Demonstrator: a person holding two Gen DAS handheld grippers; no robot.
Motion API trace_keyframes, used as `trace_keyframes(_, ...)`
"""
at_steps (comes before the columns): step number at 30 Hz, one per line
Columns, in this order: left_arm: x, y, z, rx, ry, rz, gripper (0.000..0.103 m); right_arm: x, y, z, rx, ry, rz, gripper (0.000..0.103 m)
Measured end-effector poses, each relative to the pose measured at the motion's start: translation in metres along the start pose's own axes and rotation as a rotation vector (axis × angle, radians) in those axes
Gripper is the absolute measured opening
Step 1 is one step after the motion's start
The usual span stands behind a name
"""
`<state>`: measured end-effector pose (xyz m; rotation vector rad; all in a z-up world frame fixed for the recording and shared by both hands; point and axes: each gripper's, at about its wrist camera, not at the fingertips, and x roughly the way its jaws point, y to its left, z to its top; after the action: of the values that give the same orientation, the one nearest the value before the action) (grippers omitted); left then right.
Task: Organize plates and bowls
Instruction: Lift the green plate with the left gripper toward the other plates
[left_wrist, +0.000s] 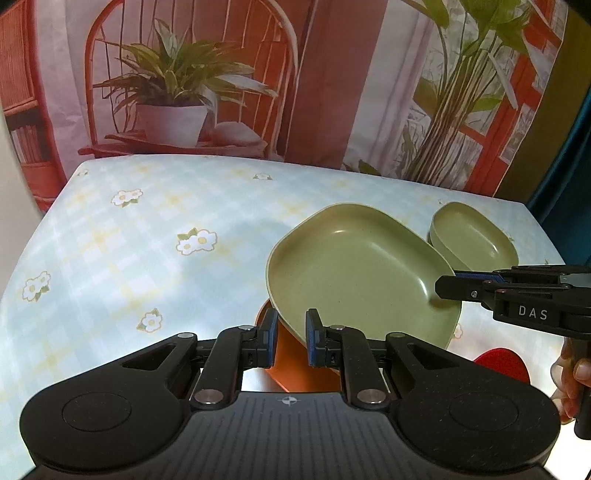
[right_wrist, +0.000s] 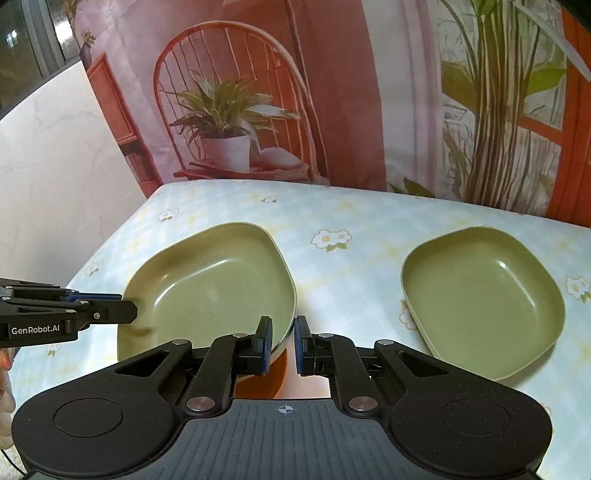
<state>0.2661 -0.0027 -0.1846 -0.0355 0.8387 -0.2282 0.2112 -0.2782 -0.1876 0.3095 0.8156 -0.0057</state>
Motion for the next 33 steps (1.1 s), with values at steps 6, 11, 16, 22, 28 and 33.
trace_keyframes(6, -0.001, -0.001, -0.001, -0.002, 0.007, 0.001, 0.017, -0.001, 0.001, -0.002, 0.001, 0.006, 0.0, 0.012)
trace_keyframes(11, -0.002, -0.001, -0.006, -0.004, 0.013, -0.001, 0.017, -0.003, 0.003, -0.005, -0.006, 0.009, 0.003, 0.012)
trace_keyframes(16, -0.001, 0.0, -0.01, -0.007, 0.021, 0.003, 0.017, -0.001, 0.005, -0.007, -0.013, 0.021, 0.002, 0.012)
trace_keyframes(22, -0.002, 0.003, -0.012, -0.017, 0.029, 0.004, 0.017, 0.0, 0.008, -0.008, -0.022, 0.031, 0.003, 0.012)
trace_keyframes(28, 0.002, 0.005, -0.013, -0.03, 0.041, 0.009, 0.017, 0.004, 0.009, -0.007, -0.023, 0.052, 0.008, 0.012)
trace_keyframes(33, 0.004, 0.004, -0.013, -0.032, 0.044, 0.013, 0.017, 0.007, 0.008, -0.005, -0.003, 0.072, 0.013, 0.012)
